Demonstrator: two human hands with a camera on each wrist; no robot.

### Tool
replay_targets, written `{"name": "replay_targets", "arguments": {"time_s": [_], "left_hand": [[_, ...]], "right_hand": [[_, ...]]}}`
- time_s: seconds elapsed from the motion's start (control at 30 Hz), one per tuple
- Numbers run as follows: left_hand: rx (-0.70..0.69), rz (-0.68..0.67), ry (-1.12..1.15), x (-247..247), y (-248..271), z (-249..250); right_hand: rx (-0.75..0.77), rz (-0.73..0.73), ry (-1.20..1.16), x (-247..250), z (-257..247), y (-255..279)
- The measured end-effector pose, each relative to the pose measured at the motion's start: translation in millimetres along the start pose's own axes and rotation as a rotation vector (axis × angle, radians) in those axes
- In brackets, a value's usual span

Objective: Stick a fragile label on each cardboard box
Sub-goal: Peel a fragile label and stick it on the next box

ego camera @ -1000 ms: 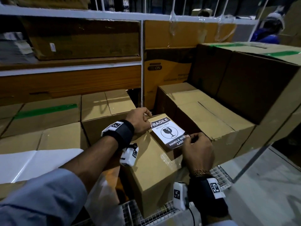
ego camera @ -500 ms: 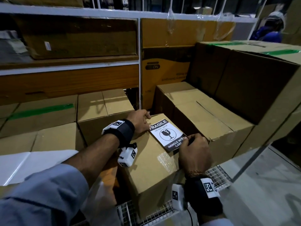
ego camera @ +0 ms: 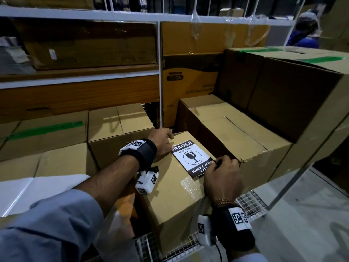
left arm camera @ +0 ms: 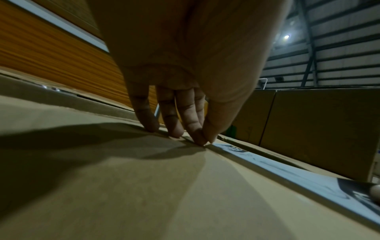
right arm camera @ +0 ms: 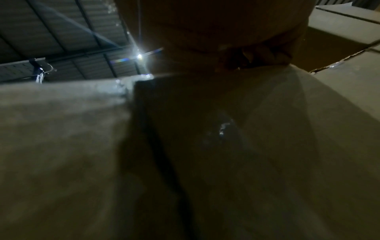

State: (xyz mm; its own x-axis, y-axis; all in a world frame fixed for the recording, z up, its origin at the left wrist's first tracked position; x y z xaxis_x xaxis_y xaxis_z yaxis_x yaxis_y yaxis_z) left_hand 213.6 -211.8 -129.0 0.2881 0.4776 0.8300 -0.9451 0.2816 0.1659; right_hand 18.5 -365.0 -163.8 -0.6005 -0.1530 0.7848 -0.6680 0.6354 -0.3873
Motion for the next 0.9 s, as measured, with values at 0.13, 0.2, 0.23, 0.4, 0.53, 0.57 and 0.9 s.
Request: {"name": "replay_targets", "arguments": {"time_s": [0.13,0.2,0.23,0.4,0.53,0.57,0.9], "left_hand": [[0.009,0.002,0.000,-2,-1,-1],[0.010,0.007,-0.004,-2,-2,-1],[0.004,0.009,-0.010,-2,-2,-1],[0.005,0.019,-0.028,-3,-2,0],[0.030,0.028,-0.046,-5,0,2],[0.031,0.031,-0.059,-5,2,3],[0.029,0.112,-0.322,-5,13,19]], "right_hand": [[-0.002,-0.007,-0.012,1,0,0],[-0.002,-0.019,-0.001,2,0,1],[0.002,-0.022,0.009,1,0,1],[0.017,-0.034,0.023,2,0,1],[0.018,-0.053,0.028,1,0,0],[0.016,-0.056,0.030,1,0,0],[-0.005,-0.021,-0.054,-3,8,-9]]}}
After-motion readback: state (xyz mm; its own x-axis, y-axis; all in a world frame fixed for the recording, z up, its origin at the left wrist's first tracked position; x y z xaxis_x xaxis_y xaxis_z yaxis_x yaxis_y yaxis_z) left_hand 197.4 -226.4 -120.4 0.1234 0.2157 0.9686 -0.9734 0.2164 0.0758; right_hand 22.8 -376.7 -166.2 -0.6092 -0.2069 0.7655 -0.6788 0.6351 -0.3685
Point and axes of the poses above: each hand's wrist, its own y-axis away from the middle knuckle, its own x-axis out of the back of the hand, z = x × y, the point moved 6 cm from there along -y, towards the middle knuckle, and after that the axes turned 13 degrees about x, right-handed, at the moved point
